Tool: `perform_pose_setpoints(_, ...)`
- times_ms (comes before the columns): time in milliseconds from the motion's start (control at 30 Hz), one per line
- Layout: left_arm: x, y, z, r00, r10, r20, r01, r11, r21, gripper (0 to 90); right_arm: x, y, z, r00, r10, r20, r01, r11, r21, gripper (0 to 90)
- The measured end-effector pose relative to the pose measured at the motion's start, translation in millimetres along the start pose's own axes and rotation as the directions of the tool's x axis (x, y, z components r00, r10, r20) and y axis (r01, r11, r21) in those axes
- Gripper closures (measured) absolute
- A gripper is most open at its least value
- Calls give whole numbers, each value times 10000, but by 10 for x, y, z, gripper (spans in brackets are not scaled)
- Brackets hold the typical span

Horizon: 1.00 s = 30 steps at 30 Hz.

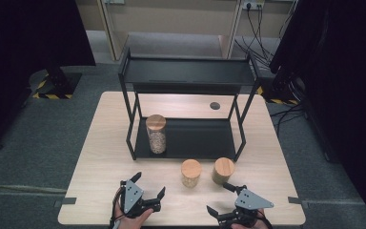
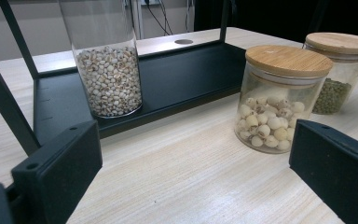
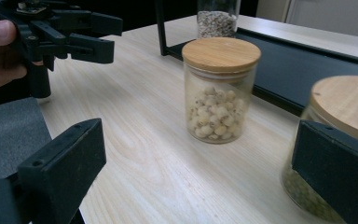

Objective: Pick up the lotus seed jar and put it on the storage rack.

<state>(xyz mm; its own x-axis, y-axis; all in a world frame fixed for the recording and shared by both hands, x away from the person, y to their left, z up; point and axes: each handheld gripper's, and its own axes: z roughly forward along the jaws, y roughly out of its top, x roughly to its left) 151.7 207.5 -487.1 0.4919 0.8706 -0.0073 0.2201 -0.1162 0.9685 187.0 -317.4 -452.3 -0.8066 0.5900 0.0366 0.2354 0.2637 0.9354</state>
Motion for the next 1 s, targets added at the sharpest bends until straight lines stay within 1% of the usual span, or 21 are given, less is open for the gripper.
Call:
perform_pose_setpoints(367,0,-4,9,10000,76,-10,-75,10000,64,20,21,104,196,9995,-270,-178,273,9995,159,39)
perform_pose_setpoints(467,-3,-7,14,9999,109,27,-110,9999,100,20,44,150,267,9992,-371,-149,375,9989,281,45)
perform_pose_setpoints(533,-2,-7,14,9999,116,28,-116,9999,94,20,60,178,313,9993,-344,-148,349,9988,350,49)
perform_pose_setpoints(667,2,-5,7,9999,114,-9,-114,9999,69,21,115,228,416,9995,-307,17,305,9981,527,57)
perform_pose_setpoints(733,6,-4,4,9999,109,-16,-109,9999,57,21,126,238,439,9995,-301,62,297,9980,565,58)
perform_pose_setpoints(833,5,-4,6,9999,111,-14,-111,9999,65,21,160,268,501,9993,-265,255,246,9973,693,59)
perform_pose_setpoints(1000,0,-5,14,9999,119,39,-119,9999,101,21,201,302,566,9978,-360,553,318,9966,755,67)
